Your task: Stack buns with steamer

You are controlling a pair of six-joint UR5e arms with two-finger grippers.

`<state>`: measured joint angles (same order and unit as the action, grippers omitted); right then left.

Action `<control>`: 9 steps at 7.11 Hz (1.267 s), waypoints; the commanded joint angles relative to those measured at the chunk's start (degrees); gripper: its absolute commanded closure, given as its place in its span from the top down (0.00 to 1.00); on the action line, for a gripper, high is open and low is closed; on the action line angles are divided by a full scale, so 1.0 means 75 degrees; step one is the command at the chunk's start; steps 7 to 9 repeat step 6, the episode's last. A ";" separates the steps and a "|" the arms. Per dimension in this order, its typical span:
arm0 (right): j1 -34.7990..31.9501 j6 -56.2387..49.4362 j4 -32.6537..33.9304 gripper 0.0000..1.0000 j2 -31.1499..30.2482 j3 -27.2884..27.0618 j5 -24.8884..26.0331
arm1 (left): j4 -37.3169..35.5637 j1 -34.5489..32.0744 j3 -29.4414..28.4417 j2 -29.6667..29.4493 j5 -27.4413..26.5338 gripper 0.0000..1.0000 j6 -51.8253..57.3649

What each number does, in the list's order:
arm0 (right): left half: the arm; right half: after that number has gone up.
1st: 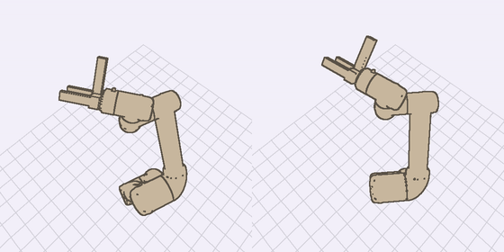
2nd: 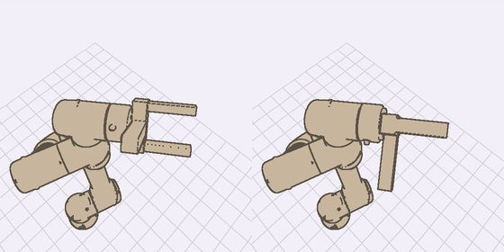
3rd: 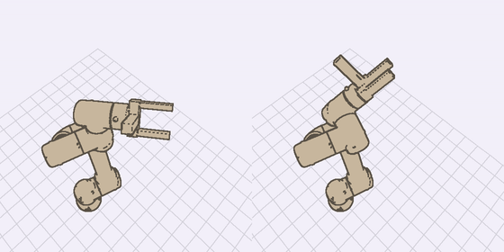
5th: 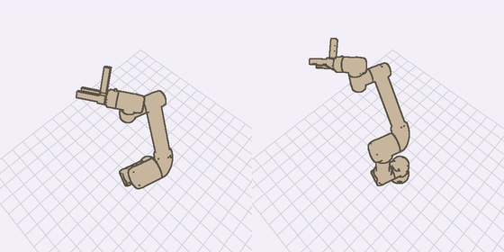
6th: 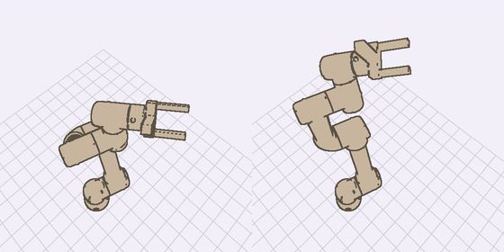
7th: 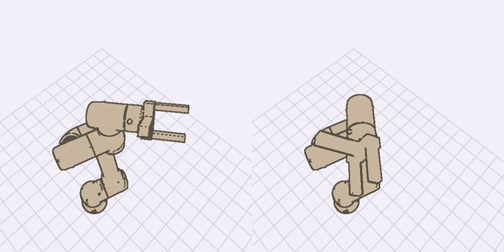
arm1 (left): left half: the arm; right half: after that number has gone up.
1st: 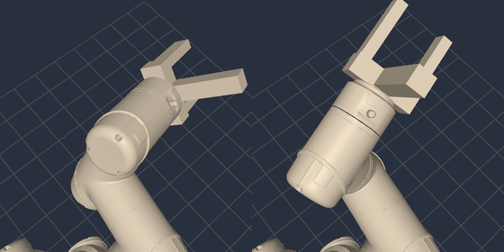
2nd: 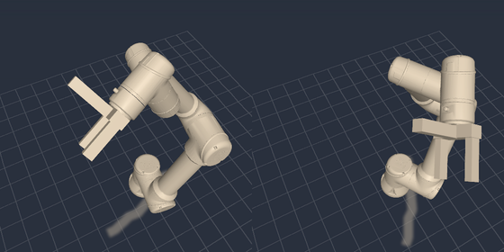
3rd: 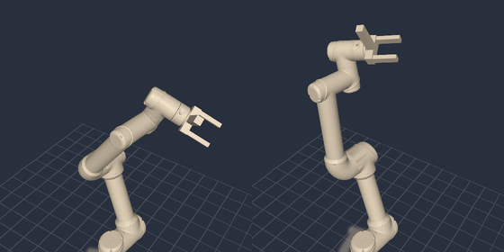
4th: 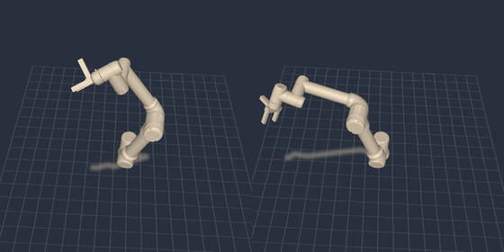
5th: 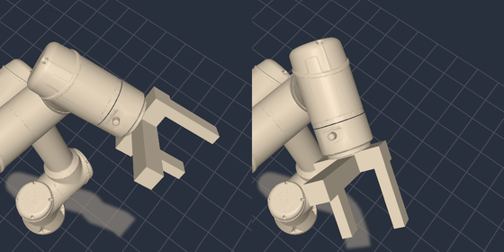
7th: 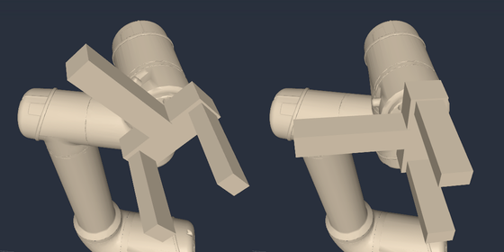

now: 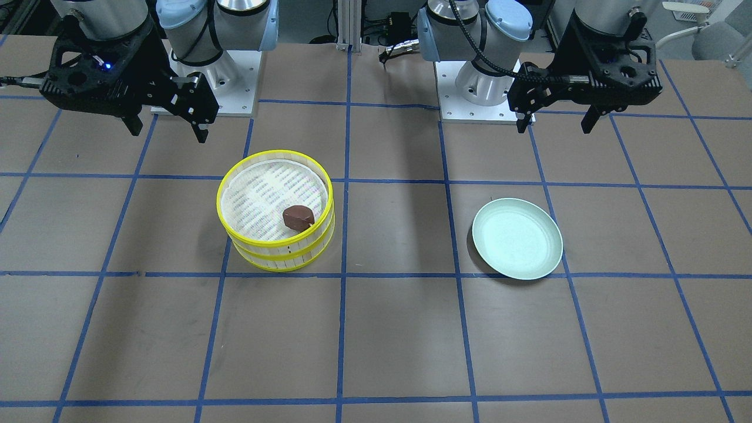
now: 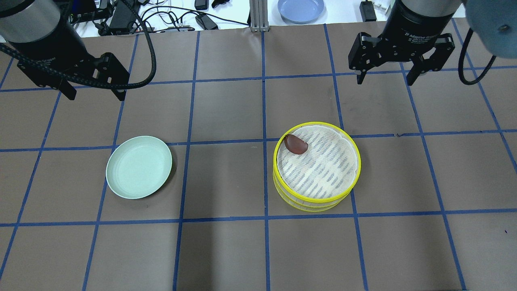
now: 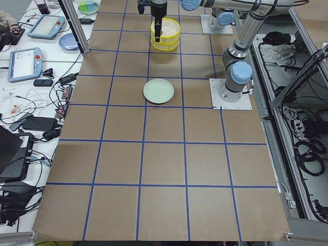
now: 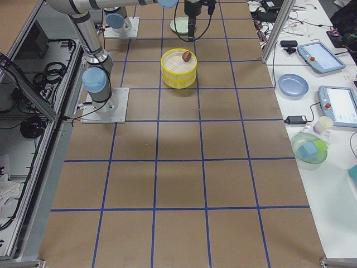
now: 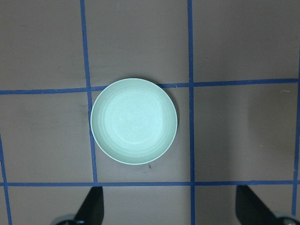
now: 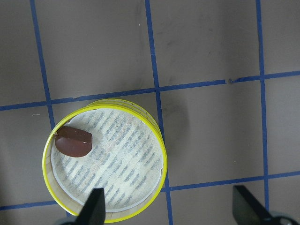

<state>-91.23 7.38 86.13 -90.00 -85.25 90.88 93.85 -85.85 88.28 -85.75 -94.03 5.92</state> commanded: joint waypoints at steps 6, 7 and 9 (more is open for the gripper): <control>0.0000 0.0000 0.0000 0.97 0.0000 -0.0012 -0.0011 | -0.0104 0.0009 0.0112 -0.0004 -0.0025 1.00 0.0042; 0.0000 0.0000 0.0000 0.97 0.0000 -0.0012 -0.0011 | -0.0104 0.0009 0.0112 -0.0004 -0.0025 1.00 0.0042; 0.0000 0.0000 0.0000 0.97 0.0000 -0.0012 -0.0011 | -0.0104 0.0009 0.0112 -0.0004 -0.0025 1.00 0.0042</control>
